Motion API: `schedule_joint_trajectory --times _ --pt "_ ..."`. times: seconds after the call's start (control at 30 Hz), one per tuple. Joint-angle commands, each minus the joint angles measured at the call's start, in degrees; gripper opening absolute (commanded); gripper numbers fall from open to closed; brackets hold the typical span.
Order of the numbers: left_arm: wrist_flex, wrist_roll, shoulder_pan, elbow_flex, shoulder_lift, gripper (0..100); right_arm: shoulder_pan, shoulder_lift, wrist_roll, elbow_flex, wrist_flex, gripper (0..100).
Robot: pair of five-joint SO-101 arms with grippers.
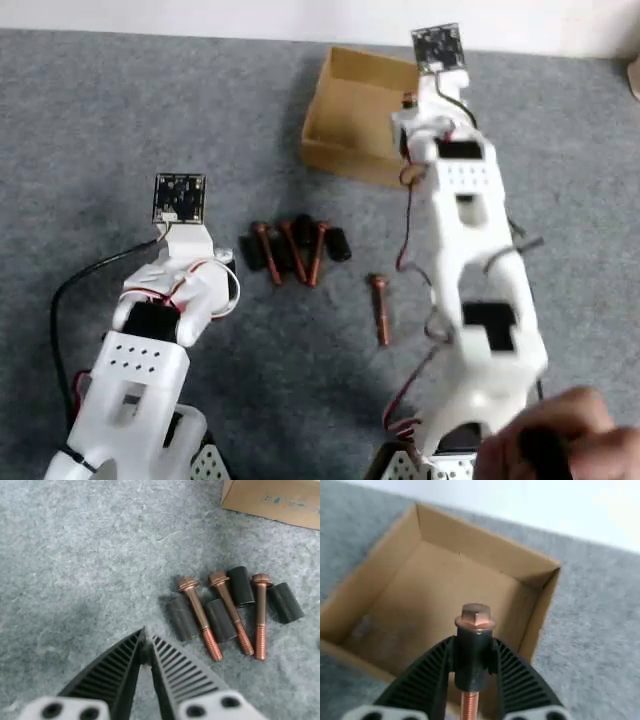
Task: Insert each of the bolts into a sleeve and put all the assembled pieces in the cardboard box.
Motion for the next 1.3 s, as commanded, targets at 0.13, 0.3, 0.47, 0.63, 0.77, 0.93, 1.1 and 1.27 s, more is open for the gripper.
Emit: schedule_joint_trajectory --times 0.13,0.3,0.47,0.63,0.77,0.93,1.1,1.27 --pt "-1.2 -0.5 0.0 -1.8 -0.1 1 1.5 14.9 0.4 -27.8 7.3 0.5" --pt "-1.2 -0.5 0.0 -1.8 -0.1 1 1.5 18.9 0.4 -35.1 13.6 0.9" --pt "-1.2 -0.5 0.0 -1.8 -0.1 1 1.5 20.7 0.7 -37.5 17.0 2.2" --pt "-1.2 -0.5 0.0 -1.8 -0.1 1 1.6 20.9 0.7 -37.4 22.7 26.2" --pt "-1.2 -0.5 0.0 -1.8 0.0 1 1.6 20.5 0.6 -37.5 28.5 38.3" --pt "-2.3 -0.5 0.6 -1.5 0.1 1 1.5 20.4 0.4 -39.5 36.0 38.2" --pt "-2.5 -0.5 0.6 -1.2 0.0 1 0.5 20.4 0.3 -49.1 48.9 38.2" --pt "-2.5 -0.5 0.6 -1.2 0.1 1 -2.7 20.7 -1.4 -62.9 65.4 38.2"
